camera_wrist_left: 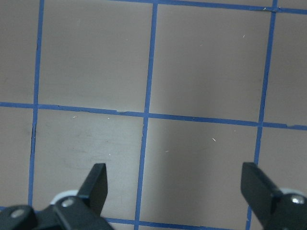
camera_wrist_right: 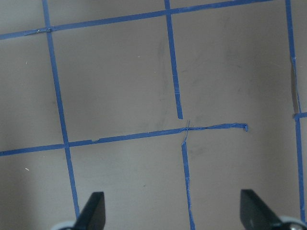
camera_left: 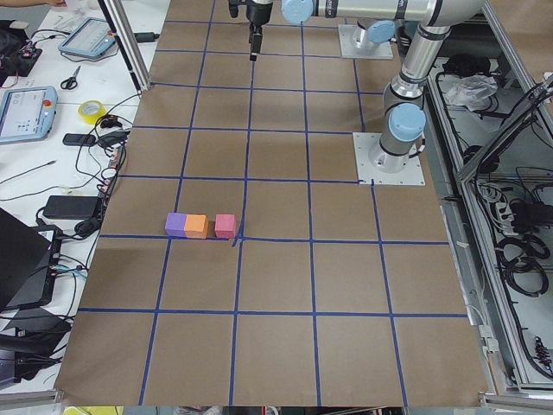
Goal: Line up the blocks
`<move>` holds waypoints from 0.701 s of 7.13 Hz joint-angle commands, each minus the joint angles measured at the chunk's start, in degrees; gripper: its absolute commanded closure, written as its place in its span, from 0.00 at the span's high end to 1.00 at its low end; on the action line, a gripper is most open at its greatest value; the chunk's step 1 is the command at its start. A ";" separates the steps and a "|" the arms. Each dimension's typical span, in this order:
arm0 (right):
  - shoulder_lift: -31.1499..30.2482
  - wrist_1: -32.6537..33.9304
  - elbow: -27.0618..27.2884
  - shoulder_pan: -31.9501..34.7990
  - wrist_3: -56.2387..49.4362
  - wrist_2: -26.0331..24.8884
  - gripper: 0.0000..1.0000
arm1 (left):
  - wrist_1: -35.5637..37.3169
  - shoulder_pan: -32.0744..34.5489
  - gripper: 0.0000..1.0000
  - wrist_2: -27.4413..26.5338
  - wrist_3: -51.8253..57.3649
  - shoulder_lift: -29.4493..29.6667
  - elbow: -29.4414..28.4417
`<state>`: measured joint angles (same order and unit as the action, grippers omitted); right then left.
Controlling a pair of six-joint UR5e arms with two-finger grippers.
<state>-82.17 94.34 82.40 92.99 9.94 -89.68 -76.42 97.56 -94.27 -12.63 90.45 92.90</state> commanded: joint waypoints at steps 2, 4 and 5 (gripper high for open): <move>-1.67 -0.83 0.22 -0.53 0.08 -3.64 1.00 | -21.24 -0.87 1.00 -6.88 -0.11 -7.31 -1.32; -1.59 -0.74 0.22 -0.44 0.78 -3.05 1.00 | -2.42 -5.51 1.00 -4.54 9.68 -3.81 -1.23; -1.59 -0.74 0.22 -0.44 0.78 -3.04 1.00 | 2.81 -5.88 1.00 1.66 9.38 -1.96 -0.62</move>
<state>-83.74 93.60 82.61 92.55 10.58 -92.77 -81.35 92.93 -97.80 -4.94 86.34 91.93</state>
